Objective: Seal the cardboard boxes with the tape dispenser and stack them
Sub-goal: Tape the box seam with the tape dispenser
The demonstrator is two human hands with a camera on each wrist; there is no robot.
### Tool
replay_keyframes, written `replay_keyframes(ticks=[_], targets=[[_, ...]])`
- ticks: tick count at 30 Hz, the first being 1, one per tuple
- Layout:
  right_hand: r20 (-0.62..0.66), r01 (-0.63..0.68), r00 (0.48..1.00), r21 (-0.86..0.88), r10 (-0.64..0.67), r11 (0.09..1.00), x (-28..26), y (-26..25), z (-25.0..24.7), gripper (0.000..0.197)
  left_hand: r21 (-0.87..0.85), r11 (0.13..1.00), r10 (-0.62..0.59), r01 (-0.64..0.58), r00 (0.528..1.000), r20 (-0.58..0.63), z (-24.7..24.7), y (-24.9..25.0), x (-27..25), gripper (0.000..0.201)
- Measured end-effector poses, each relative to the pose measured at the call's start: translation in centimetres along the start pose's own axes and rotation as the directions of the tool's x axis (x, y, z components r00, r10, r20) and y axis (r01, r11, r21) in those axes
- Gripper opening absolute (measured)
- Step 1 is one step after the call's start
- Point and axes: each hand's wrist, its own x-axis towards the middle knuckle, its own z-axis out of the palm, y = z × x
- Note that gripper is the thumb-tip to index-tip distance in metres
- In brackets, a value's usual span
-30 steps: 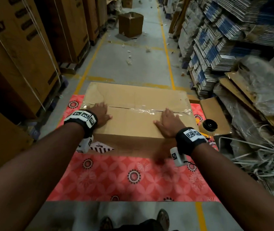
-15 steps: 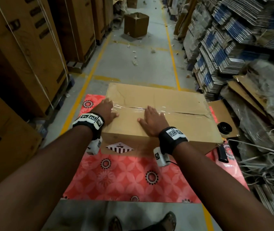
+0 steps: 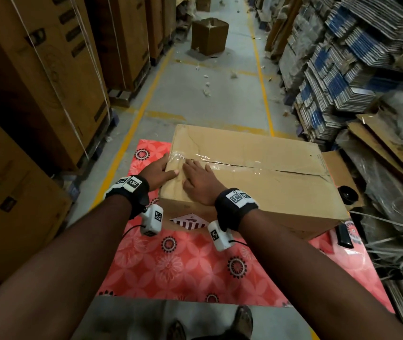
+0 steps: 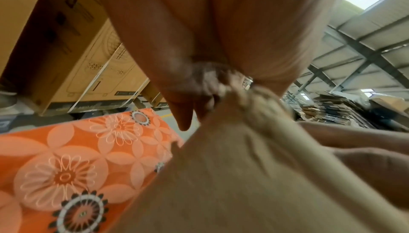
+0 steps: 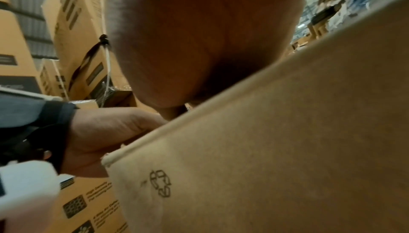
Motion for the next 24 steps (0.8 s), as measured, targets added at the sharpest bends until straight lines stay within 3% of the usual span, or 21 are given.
replay_keyframes(ticks=[3,6,8,11,14,17,19,21,22,24], targets=[[-0.001,-0.016,1.0,0.014,0.016,1.0,0.3,0.1,0.1,0.066,-0.122,0.993,-0.007,0.01,1.0,0.028,-0.5,-0.4,0.8,0.054],[0.001,-0.022,1.0,-0.028,0.022,0.999,0.2,0.0,0.8,0.073,-0.4,0.912,-0.106,0.096,0.994,-0.003,-0.1,0.9,1.6,0.02],[-0.034,-0.019,0.999,-0.038,0.017,0.999,0.0,0.0,1.2,0.069,-0.48,0.864,-0.189,0.151,0.982,-0.032,0.2,2.0,1.6,0.031],[-0.068,-0.032,0.997,-0.014,0.031,0.999,-0.1,0.0,1.4,0.071,-0.545,0.795,-0.254,0.266,0.962,0.098,0.7,1.9,1.0,0.048],[-0.106,-0.028,0.994,0.018,0.03,0.999,-0.2,0.0,1.5,0.076,-0.433,0.819,-0.325,0.377,0.926,0.192,0.4,0.4,-0.1,0.065],[-0.14,-0.017,0.99,0.034,0.022,0.999,-0.3,0.0,1.5,0.08,-0.337,0.89,-0.285,0.307,0.952,0.115,-1.1,-0.5,0.4,0.083],[-0.147,-0.016,0.989,0.041,0.022,0.999,-0.4,0.0,1.5,0.083,-0.278,0.943,-0.196,0.184,0.98,-0.017,-2.0,-0.2,1.1,0.058],[-0.151,-0.014,0.988,0.036,0.019,0.999,-0.4,0.0,1.4,0.083,-0.231,0.963,-0.164,0.137,0.981,-0.101,-2.2,1.3,0.8,0.032],[-0.152,-0.013,0.988,0.03,0.018,0.999,-0.5,0.0,1.4,0.082,-0.188,0.973,-0.157,0.134,0.981,-0.111,-2.1,1.5,0.6,0.031],[-0.149,-0.025,0.988,0.03,0.029,0.999,-0.4,-0.2,1.4,0.083,0.11,0.991,-0.08,0.081,0.997,-0.014,-2.1,1.8,0.0,0.031]])
